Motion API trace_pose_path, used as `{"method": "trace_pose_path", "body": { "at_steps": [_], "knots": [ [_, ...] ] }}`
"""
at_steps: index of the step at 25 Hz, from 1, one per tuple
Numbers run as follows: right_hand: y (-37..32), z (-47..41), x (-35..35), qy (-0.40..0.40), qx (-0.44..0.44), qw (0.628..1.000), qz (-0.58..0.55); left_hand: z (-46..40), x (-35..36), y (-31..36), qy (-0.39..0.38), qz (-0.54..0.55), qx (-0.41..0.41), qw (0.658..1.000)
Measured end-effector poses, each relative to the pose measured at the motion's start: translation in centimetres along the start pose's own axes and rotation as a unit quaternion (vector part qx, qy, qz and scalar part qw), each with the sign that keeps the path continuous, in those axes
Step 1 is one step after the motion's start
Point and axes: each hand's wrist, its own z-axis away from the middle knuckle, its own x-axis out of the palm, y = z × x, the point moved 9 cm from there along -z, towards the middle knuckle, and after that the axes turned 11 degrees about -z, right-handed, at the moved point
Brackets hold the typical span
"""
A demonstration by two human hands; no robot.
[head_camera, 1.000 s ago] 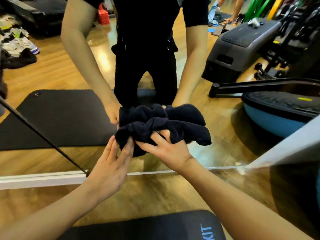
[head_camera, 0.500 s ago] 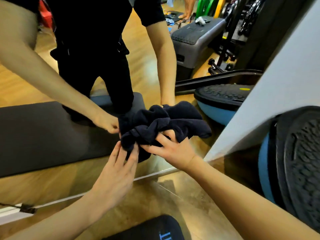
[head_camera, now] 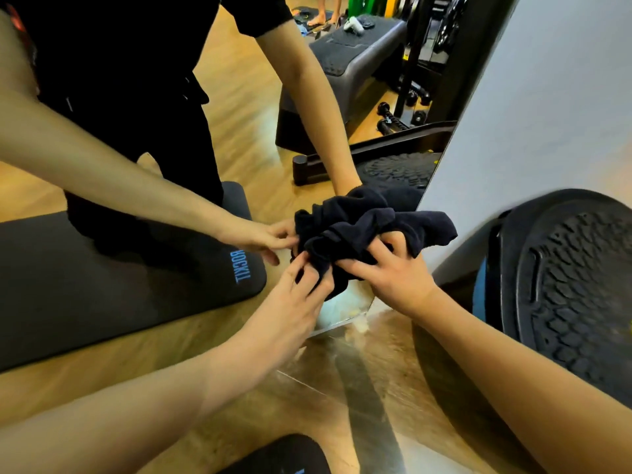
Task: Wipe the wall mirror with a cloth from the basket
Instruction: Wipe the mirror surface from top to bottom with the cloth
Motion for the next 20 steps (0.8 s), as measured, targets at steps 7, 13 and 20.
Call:
{"method": "trace_pose_path", "body": {
  "at_steps": [7, 13, 20],
  "knots": [
    [1.2, 4.4, 2.4, -0.02, 0.072, 0.997, 0.027, -2.6, 1.3, 3.2, 0.053, -0.071, 0.016, 0.996],
    [-0.4, 10.7, 7.9, -0.123, 0.127, 0.984, 0.016, -3.0, 5.9, 9.0, 0.023, -0.113, 0.045, 0.992],
    [-2.8, 10.9, 10.4, -0.152, 0.151, 0.977, 0.012, 0.4, 9.1, 12.0, -0.018, -0.149, 0.126, 0.981]
  ]
}}
